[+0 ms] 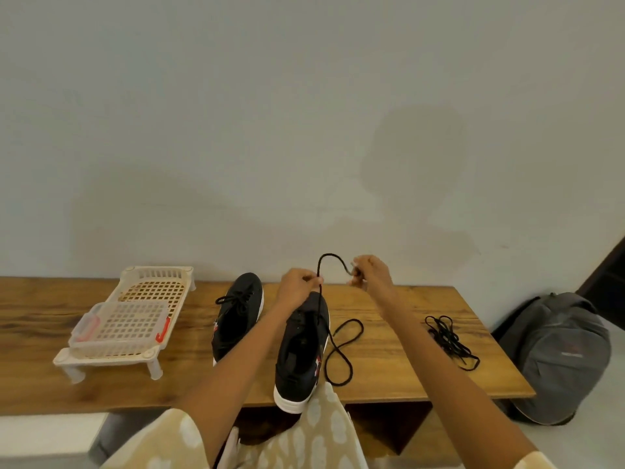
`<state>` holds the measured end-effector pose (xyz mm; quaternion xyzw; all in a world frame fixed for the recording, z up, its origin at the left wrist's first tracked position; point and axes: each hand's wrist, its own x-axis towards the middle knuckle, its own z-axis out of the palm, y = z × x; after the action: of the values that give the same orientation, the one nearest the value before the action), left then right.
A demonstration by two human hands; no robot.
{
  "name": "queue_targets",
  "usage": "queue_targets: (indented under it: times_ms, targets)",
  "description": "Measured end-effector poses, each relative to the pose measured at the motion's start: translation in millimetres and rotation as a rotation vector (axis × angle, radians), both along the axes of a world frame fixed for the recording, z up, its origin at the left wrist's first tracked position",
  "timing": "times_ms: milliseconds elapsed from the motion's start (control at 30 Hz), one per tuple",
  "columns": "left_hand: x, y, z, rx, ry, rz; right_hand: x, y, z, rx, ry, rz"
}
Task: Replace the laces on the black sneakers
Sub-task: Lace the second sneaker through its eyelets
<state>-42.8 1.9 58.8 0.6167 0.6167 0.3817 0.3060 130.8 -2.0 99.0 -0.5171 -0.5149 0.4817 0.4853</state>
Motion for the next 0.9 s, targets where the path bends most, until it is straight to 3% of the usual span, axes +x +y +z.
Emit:
queue_targets:
  times_ms: [100, 200, 333, 467, 600, 733, 900]
  targets:
    - [5.2, 0.8, 30.7, 0.053, -0.194, 0.04, -9.4, -10.8, -26.5, 0.026, -0.453, 0.201]
    - [10.4, -5.1, 49.1, 0.069, -0.399, 0.058, -25.5, -21.9, -34.1, 0.033, -0.536, 0.33]
    - [11.6, -15.3, 57.3, 0.066, -0.495, 0.024, -30.4, -23.9, -16.4, 0.116, -0.55, 0.236]
    - [-2.5, -16.5, 43.4, 0.084, -0.324, 0.029, -19.7, -22.3, -17.7, 0.093, -0.542, 0.143]
    - [-18.4, -24.2, -1.2, -0.133, -0.012, -0.023, -10.7, -19.3, -41.1, -0.054, -0.433, 0.024]
    - [-21.0, -41.8, -50.4, -0.306, 0.188, -0.08, -14.6, -15.9, -69.2, -0.156, -0.564, -0.001]
    - [-18.3, -43.8, -77.9, -0.234, 0.307, -0.008, -26.0, -5.8, -108.6, -0.276, -0.668, 0.1]
